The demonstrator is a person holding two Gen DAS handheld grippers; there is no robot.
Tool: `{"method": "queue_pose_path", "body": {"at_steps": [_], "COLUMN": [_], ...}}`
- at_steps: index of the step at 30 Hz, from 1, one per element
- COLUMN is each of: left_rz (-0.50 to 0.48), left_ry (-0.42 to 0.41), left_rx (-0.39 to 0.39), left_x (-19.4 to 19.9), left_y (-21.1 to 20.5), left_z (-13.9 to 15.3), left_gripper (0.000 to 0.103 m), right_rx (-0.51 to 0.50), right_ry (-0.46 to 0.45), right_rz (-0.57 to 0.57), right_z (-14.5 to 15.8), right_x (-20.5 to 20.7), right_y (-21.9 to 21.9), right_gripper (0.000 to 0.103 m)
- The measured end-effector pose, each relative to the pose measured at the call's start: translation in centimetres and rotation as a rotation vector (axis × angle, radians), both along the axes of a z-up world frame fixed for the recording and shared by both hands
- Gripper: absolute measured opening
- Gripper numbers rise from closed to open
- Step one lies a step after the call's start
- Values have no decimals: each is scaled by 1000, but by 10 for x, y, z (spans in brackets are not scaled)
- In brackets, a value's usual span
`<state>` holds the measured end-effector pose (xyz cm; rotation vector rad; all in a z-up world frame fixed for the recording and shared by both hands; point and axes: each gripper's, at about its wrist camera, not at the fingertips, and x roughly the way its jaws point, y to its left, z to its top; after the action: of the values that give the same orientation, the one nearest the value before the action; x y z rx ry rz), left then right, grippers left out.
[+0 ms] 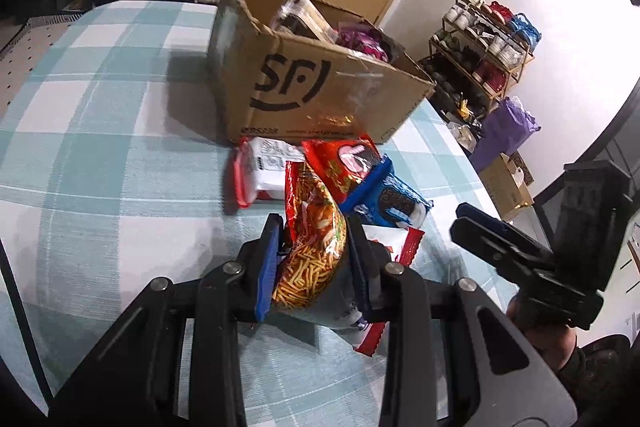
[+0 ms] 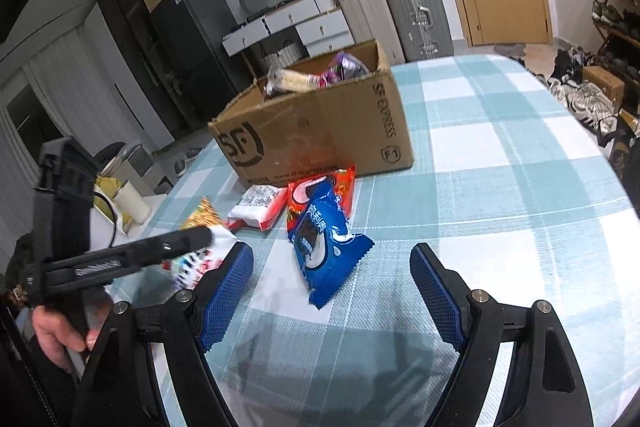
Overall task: Organize snacks
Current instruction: 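Grasp the blue Oreo bag with the right gripper while the left gripper holds the noodle bag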
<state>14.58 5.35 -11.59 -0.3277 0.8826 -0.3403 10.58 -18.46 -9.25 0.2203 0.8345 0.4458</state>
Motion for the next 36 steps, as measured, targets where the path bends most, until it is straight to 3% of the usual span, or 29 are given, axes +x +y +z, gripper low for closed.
{"method": "queue_pose_path", "body": {"at_steps": [14,17,21,27,36], "left_rz": [40,46,59,65,65], "left_ry": [-2,-2,-2,0,-19], "left_rx": [-10,-13,-11,-17,-26], "left_x": [-3,-5,-7,-9,-11], "left_y": [28,32,36,37,35], "left_z": [3,5,7,8,17], "left_gripper": [28,28,28,28,28], "right_rx": [-28,-27,-28,-26,27], "right_ry": [59,68,75,61,42], "right_rz": [40,46,91,109,84], "right_z": [-27,-30,-33,-31,-22], "right_x": [37,41,44,39,28], "right_y": [21,26,35,39,30], "right_gripper": [79,68,34,26,25]}}
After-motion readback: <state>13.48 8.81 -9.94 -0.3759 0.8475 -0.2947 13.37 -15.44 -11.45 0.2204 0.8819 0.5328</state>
